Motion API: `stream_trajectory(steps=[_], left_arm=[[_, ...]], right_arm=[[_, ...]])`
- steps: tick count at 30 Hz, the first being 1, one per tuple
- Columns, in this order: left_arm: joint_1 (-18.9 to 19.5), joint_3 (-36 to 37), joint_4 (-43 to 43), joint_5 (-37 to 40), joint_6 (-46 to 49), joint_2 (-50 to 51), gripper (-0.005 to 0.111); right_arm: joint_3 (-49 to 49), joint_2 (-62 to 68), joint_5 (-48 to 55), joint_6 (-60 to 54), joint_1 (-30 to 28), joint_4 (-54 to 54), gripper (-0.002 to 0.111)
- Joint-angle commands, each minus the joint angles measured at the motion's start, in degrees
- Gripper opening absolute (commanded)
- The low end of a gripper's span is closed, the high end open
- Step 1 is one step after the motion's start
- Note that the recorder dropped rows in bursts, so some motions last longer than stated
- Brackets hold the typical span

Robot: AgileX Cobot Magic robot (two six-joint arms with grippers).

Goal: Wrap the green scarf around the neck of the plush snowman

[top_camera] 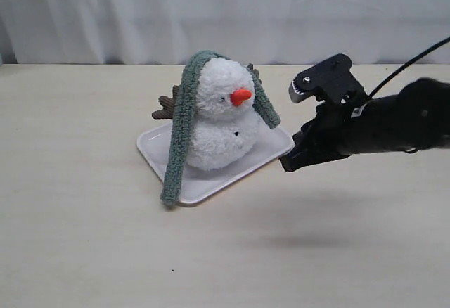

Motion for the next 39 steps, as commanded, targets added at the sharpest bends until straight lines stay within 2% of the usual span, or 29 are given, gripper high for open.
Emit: stream_trajectory(steps=[1, 7, 12, 15, 22, 24, 30, 39], left_arm=[[0.0, 0.1, -0.1, -0.7, -0.1, -0.2, 0.0], [0.0, 0.1, -0.1, -0.7, -0.1, -0.2, 0.0], [0.0, 0.1, -0.1, -0.7, -0.1, -0.2, 0.0], [0.0, 0.1, -0.1, -0.7, -0.1, -0.2, 0.0], [0.0, 0.1, -0.1, -0.7, -0.1, -0.2, 0.0], [0.0, 0.1, -0.1, -0.7, -0.1, -0.2, 0.0], [0.0, 0.1, -0.1, -0.7, -0.1, -0.2, 0.0], [0.0, 0.1, -0.1, -0.7, -0.1, -0.2, 0.0]], right_arm=[[1.1, 2.6, -7.9, 4.6, -1.9, -0.3, 0.004], [-9.3, 11.6, 2.2, 7.2, -6.8, 1.0, 0.004], [-14.8, 17.7, 3.8, 4.5, -7.9, 7.1, 0.004], [-17.3, 20.9, 6.8, -0.8, -7.9, 10.7, 0.004], [-20.2, 25.7, 7.3, -26.0, -7.9, 35.8, 0.004], [-22.2, 27.5, 7.3, -29.0, -7.9, 40.3, 0.004], [-24.1, 31.0, 9.1, -26.8, -7.9, 37.7, 0.004], [-24.1, 30.8, 21.6, -18.7, -7.9, 28.0, 0.004]])
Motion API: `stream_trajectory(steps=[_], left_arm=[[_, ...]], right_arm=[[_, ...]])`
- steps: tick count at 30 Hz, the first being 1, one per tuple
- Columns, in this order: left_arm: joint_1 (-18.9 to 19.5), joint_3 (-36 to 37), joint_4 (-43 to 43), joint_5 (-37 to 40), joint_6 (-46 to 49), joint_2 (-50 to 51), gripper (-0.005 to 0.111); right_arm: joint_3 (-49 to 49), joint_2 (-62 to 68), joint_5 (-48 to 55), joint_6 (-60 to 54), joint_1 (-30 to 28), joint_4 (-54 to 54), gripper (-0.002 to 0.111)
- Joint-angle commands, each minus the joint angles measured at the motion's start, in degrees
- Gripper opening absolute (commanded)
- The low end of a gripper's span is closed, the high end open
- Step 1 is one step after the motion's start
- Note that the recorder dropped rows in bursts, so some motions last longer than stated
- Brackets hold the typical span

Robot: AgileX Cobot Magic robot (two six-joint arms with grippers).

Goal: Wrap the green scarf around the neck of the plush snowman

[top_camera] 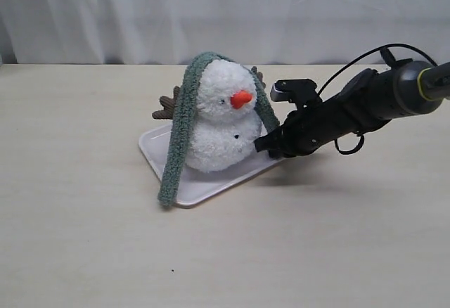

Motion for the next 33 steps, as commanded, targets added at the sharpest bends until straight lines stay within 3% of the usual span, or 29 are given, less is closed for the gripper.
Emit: stream_trajectory(steps=[1, 15, 26, 33], left_arm=[[0.0, 0.1, -0.1, -0.7, -0.1, -0.2, 0.0], [0.0, 0.1, -0.1, -0.7, -0.1, -0.2, 0.0], [0.0, 0.1, -0.1, -0.7, -0.1, -0.2, 0.0], [0.0, 0.1, -0.1, -0.7, -0.1, -0.2, 0.0]], right_arm=[[0.2, 0.1, 7.7, 2.6, -0.3, -4.3, 0.004], [0.4, 0.0, 25.4, -0.2, -0.3, -4.1, 0.004], [0.4, -4.8, 26.6, -2.1, -0.3, -4.3, 0.004], [0.4, -13.5, 25.9, 8.8, -0.3, -15.3, 0.004]])
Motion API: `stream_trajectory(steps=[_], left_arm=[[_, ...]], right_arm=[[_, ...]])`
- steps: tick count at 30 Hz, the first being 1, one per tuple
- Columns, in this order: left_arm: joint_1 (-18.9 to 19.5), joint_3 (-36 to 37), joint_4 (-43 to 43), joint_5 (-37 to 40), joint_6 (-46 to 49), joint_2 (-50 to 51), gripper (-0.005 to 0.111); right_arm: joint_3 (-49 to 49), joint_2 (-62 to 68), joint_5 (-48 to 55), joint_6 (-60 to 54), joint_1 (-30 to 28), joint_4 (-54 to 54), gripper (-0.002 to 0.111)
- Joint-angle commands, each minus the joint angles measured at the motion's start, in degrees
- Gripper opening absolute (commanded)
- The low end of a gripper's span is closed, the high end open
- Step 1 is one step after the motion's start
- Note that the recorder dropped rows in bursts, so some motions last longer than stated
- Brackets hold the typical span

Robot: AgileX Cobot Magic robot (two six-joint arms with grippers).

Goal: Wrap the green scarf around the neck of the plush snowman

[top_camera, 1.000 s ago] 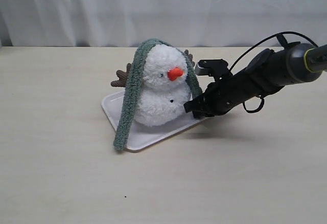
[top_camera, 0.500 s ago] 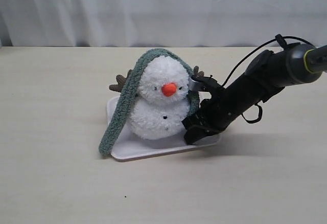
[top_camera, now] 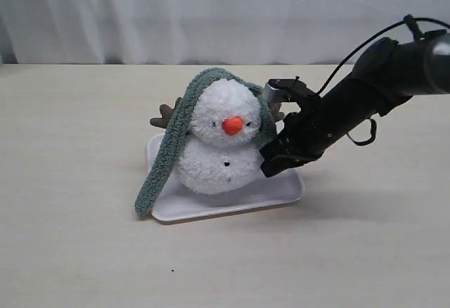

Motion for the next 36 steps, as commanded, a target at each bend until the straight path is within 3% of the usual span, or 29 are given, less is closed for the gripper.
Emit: stream_trajectory(steps=[1, 4, 10, 18, 21, 26, 28, 30, 32, 33, 34, 36], left_arm=[[0.0, 0.1, -0.1, -0.7, -0.1, -0.2, 0.0], [0.0, 0.1, -0.1, -0.7, -0.1, -0.2, 0.0], [0.0, 0.1, -0.1, -0.7, -0.1, -0.2, 0.0], [0.0, 0.1, -0.1, -0.7, -0.1, -0.2, 0.0], [0.0, 0.1, -0.1, -0.7, -0.1, -0.2, 0.0], [0.0, 0.1, -0.1, -0.7, -0.1, -0.2, 0.0], [0.0, 0.1, -0.1, -0.7, -0.1, -0.2, 0.0], [0.0, 0.1, -0.1, -0.7, -0.1, -0.2, 0.0], [0.0, 0.1, -0.1, -0.7, -0.1, -0.2, 0.0], [0.0, 0.1, -0.1, -0.7, -0.1, -0.2, 0.0], [0.0, 0.1, -0.1, -0.7, -0.1, -0.2, 0.0], [0.0, 0.1, -0.1, -0.7, -0.1, -0.2, 0.0]], right_arm=[[0.0, -6.1, -0.3, 9.9, -0.3, -9.1, 0.004], [0.0, -10.0, 0.0, 15.6, -0.3, -14.3, 0.004], [0.0, -17.6, 3.0, 17.5, 1.0, -13.4, 0.004], [-0.1, -25.3, 3.4, 17.8, 13.4, -23.4, 0.004], [-0.1, -26.8, -3.0, 18.4, 16.9, -23.8, 0.004], [-0.1, -26.1, -24.4, 23.1, 21.9, -26.4, 0.004], [-2.2, -23.1, -28.2, 31.1, 22.3, -32.7, 0.004], [-7.2, -18.9, -26.5, 42.2, 22.3, -48.2, 0.004], [-11.2, -15.6, -24.4, 61.2, 22.3, -70.2, 0.004], [-13.6, -14.1, -18.8, 77.6, 22.3, -89.0, 0.004], [-15.1, -12.9, -10.1, 88.9, 22.3, -99.3, 0.004], [-16.8, -11.5, -3.5, 86.4, 22.0, -99.1, 0.004]])
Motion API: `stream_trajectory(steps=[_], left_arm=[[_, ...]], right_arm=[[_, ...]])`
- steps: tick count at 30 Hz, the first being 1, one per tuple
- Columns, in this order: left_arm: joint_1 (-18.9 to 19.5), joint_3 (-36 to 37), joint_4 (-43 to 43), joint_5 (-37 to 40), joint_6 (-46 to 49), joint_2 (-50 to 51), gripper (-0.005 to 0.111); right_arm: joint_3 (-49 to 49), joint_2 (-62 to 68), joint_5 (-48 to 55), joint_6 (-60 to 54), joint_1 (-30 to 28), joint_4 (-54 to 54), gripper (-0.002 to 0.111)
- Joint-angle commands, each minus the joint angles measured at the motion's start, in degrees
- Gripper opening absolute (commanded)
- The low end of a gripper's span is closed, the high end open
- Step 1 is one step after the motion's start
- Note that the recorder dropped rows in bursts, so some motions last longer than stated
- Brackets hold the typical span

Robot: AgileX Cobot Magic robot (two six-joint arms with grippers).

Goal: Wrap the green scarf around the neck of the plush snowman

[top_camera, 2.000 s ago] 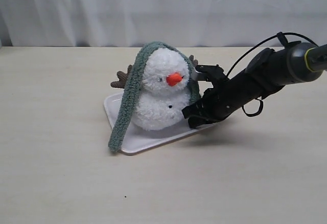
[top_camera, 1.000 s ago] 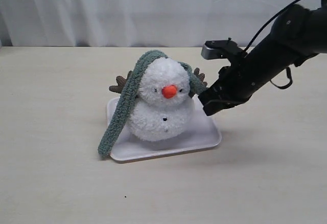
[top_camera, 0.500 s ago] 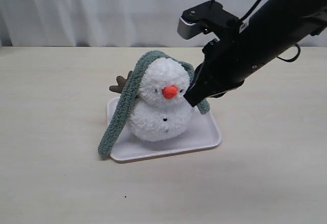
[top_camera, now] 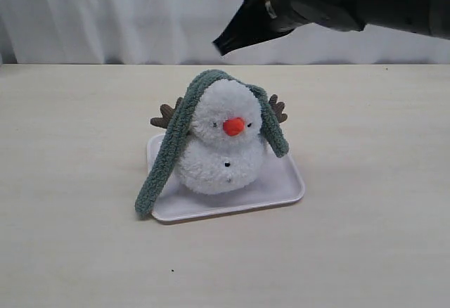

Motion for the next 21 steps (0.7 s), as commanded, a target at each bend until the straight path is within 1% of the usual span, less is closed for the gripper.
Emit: stream_trajectory(steps=[1, 4, 6, 9, 11, 16, 21], left_arm=[[0.0, 0.1, -0.1, -0.7, -0.1, -0.2, 0.0], [0.0, 0.1, -0.1, -0.7, -0.1, -0.2, 0.0], [0.0, 0.1, -0.1, -0.7, -0.1, -0.2, 0.0], [0.0, 0.1, -0.1, -0.7, -0.1, -0.2, 0.0], [0.0, 0.1, -0.1, -0.7, -0.1, -0.2, 0.0], [0.0, 0.1, -0.1, -0.7, -0.1, -0.2, 0.0], [0.0, 0.1, -0.1, -0.7, -0.1, -0.2, 0.0]], right_arm=[[-3.7, 2.1, 10.8, 2.8, -0.9, -3.0, 0.004], [-10.2, 3.1, 12.6, -18.6, -2.8, 22.9, 0.004], [-12.9, 3.2, 14.1, -23.8, -2.6, 30.0, 0.004], [-14.9, 3.5, 14.7, -30.0, -1.0, 37.7, 0.004], [-15.8, 4.4, 15.4, -31.8, 0.4, 39.1, 0.004], [-18.2, 8.7, 16.0, -31.7, 2.7, 39.1, 0.004], [-21.2, 13.6, 16.3, -30.5, 2.7, 39.1, 0.004]])
